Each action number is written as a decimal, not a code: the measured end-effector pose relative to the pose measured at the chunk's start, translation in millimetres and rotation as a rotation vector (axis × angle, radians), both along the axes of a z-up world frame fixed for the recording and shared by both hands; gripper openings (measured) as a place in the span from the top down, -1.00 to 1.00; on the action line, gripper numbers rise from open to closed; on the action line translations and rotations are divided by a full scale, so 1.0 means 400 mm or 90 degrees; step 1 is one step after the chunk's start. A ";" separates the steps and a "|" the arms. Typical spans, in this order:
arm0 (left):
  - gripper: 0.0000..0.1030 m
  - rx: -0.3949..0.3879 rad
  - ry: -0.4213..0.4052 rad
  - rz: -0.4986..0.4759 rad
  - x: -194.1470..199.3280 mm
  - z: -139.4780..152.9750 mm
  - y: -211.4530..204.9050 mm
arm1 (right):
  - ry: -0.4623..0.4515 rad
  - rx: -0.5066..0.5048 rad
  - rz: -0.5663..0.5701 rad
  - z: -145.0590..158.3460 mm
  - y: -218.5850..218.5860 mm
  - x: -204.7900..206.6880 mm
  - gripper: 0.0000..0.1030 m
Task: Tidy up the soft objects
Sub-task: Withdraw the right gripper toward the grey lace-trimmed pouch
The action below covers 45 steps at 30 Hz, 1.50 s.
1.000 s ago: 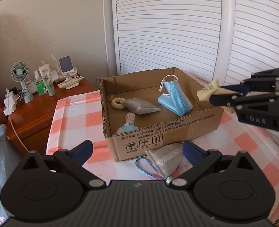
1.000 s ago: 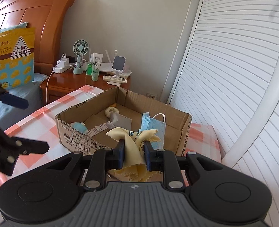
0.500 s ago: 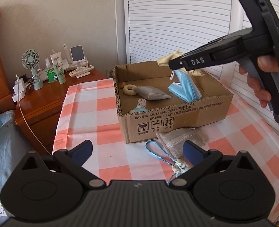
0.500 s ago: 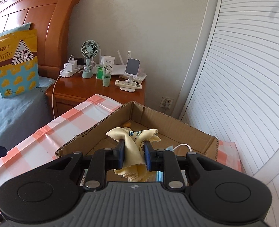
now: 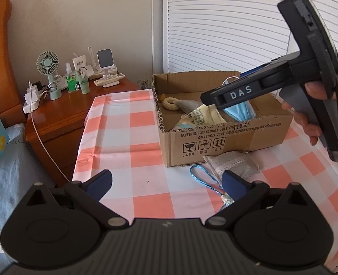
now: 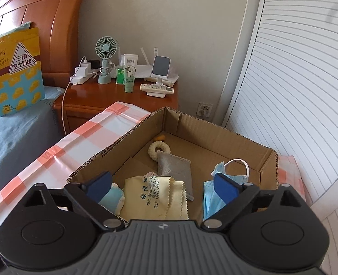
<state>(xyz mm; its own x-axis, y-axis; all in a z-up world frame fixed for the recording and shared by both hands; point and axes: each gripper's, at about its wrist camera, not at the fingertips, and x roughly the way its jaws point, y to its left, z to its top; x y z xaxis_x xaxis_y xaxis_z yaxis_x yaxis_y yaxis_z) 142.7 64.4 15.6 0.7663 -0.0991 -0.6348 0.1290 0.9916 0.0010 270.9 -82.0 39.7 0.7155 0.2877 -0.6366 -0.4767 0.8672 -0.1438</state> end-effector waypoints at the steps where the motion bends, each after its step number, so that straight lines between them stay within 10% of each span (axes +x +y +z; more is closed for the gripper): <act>1: -0.97 0.000 0.001 0.000 0.000 0.000 0.000 | -0.001 0.004 -0.001 0.005 -0.005 -0.007 -1.00; 45: -0.98 -0.013 0.041 0.006 0.004 -0.060 0.032 | 0.109 0.006 -0.213 -0.246 -0.094 -0.114 -1.00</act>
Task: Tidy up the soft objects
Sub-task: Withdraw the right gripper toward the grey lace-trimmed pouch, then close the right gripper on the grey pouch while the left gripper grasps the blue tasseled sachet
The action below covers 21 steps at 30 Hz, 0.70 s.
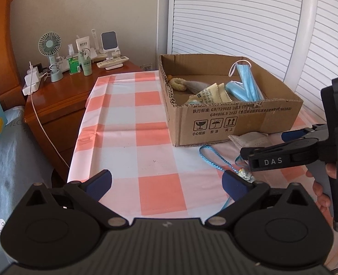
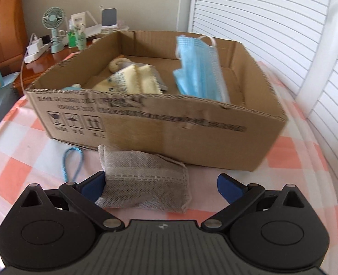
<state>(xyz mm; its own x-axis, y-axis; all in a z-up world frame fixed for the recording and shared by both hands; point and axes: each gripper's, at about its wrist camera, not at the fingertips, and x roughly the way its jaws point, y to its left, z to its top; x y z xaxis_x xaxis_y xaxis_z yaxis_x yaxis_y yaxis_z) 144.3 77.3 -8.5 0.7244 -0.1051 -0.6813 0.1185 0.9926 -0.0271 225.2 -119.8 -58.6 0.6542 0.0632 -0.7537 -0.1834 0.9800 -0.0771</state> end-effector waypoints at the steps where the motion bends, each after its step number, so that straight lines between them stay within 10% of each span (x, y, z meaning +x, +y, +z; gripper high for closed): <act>1: -0.98 0.002 0.001 -0.005 0.002 -0.001 -0.006 | 0.000 -0.006 -0.007 -0.002 -0.012 -0.003 -1.00; 21: -0.98 0.018 0.047 -0.111 0.045 -0.053 -0.163 | 0.005 0.016 0.037 -0.014 -0.138 -0.077 -1.00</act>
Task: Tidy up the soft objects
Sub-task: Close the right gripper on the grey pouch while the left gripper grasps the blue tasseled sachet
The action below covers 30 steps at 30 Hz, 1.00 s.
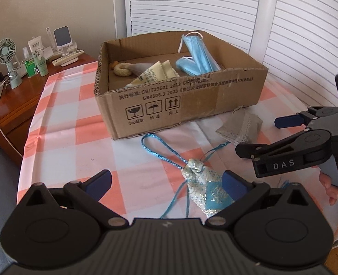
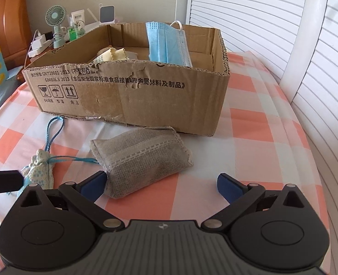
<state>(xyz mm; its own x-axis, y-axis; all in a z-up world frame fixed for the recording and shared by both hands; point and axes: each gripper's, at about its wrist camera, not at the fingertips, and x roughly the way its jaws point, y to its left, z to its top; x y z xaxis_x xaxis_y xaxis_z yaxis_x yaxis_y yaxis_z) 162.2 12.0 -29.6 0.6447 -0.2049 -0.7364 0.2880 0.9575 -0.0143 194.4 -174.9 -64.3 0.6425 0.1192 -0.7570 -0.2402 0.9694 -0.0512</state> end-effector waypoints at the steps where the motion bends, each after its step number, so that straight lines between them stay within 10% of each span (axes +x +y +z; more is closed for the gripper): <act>1: -0.98 0.001 0.001 -0.001 0.007 -0.005 -0.009 | -0.003 0.000 0.007 0.000 -0.003 -0.002 -1.00; 23: -0.98 0.084 0.047 0.060 -0.013 -0.053 0.036 | -0.033 -0.003 0.026 -0.001 -0.048 -0.049 -1.00; 30: -0.97 0.037 0.088 0.092 -0.040 -0.049 0.043 | -0.040 -0.003 0.020 -0.003 -0.047 -0.052 -1.00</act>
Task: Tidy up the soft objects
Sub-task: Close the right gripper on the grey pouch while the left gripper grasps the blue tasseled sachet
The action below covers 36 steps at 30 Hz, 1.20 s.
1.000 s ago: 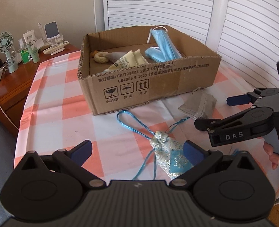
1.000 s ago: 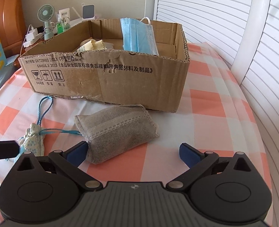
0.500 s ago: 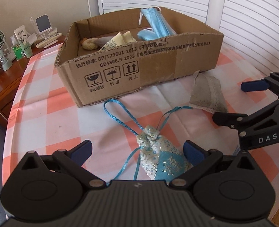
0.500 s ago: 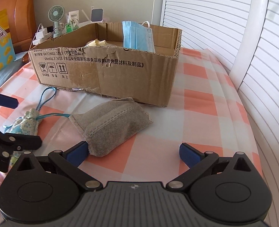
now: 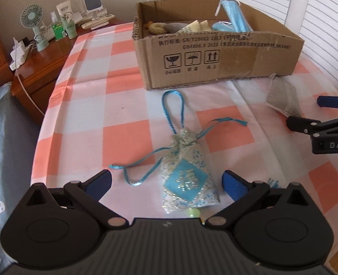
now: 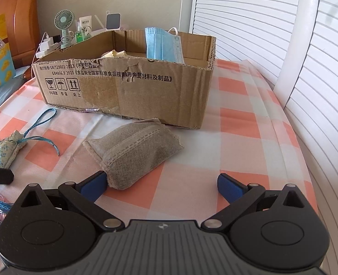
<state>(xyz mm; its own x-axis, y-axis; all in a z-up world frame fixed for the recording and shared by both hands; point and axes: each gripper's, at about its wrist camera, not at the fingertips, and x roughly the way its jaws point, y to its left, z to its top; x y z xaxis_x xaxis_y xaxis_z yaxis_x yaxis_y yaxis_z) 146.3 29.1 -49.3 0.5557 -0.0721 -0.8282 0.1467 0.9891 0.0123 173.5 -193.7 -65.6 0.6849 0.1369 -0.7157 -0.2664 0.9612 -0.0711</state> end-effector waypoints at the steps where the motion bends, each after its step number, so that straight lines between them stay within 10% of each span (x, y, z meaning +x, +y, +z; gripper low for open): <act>1: -0.94 -0.007 0.000 -0.009 -0.001 -0.002 -0.007 | -0.001 0.000 0.000 0.000 0.000 0.000 -1.00; 10: -0.20 -0.031 -0.048 -0.052 0.005 0.004 -0.069 | -0.010 0.005 -0.008 -0.003 0.006 -0.008 -1.00; 36: -0.18 -0.037 -0.066 -0.057 0.002 0.003 -0.058 | -0.004 0.019 0.061 -0.009 0.073 0.091 -1.00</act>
